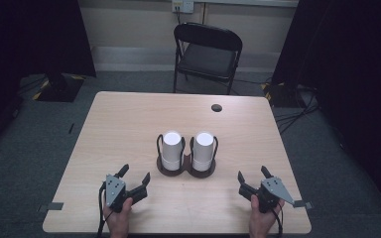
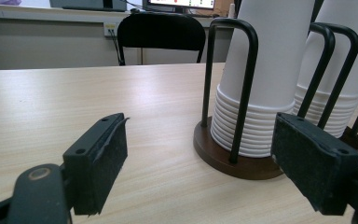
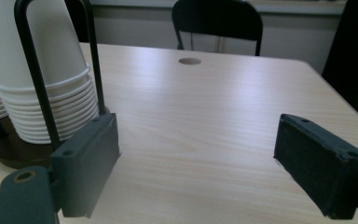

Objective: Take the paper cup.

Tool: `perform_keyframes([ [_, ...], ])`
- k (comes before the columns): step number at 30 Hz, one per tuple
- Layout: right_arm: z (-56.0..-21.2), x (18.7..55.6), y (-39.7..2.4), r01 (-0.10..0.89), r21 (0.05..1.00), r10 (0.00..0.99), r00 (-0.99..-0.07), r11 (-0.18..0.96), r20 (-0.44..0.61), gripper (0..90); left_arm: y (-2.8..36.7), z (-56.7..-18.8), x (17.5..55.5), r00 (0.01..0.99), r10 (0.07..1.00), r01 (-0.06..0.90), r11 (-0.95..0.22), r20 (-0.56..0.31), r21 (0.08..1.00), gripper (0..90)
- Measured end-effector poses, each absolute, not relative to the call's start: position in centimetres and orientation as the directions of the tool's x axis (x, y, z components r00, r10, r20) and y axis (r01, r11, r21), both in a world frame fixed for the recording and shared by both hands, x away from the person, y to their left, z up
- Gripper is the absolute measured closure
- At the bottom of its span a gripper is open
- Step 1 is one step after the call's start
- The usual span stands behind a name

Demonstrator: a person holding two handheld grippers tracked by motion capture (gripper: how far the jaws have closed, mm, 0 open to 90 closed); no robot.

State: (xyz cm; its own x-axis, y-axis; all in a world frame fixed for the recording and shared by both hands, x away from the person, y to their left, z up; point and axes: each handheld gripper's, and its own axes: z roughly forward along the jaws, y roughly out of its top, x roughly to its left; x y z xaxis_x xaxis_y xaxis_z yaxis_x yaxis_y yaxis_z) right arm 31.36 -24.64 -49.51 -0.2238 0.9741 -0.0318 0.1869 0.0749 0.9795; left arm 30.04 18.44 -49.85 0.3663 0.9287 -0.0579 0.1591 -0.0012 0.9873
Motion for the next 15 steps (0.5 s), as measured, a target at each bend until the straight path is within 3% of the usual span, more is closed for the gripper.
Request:
perform_keyframes([
  [5, -49.56, 31.13, -24.66, 0.171, 0.984, 0.987, -0.161, 0.046, -0.018, 13.3, 18.58, -49.83, 30.24, 0.376, 0.923, 0.176, 0.016, -0.082, 0.984, 18.3],
  [8, -49.56, 31.02, -24.37, 0.165, 0.984, 0.981, -0.192, 0.062, -0.030, 15.1, 18.69, -49.81, 30.40, 0.393, 0.915, 0.190, 0.021, -0.095, 0.982, 15.6],
  [13, -49.54, 31.07, -24.31, 0.175, 0.983, 0.976, -0.218, 0.057, -0.018, 15.5, 18.20, -49.77, 30.34, 0.327, 0.943, 0.194, 0.000, -0.065, 0.981, 15.7],
  [15, -49.50, 31.21, -24.30, 0.195, 0.979, 0.977, -0.214, 0.053, -0.010, 16.9, 18.59, -49.71, 30.61, 0.373, 0.923, 0.233, 0.006, -0.095, 0.972, 16.1],
])
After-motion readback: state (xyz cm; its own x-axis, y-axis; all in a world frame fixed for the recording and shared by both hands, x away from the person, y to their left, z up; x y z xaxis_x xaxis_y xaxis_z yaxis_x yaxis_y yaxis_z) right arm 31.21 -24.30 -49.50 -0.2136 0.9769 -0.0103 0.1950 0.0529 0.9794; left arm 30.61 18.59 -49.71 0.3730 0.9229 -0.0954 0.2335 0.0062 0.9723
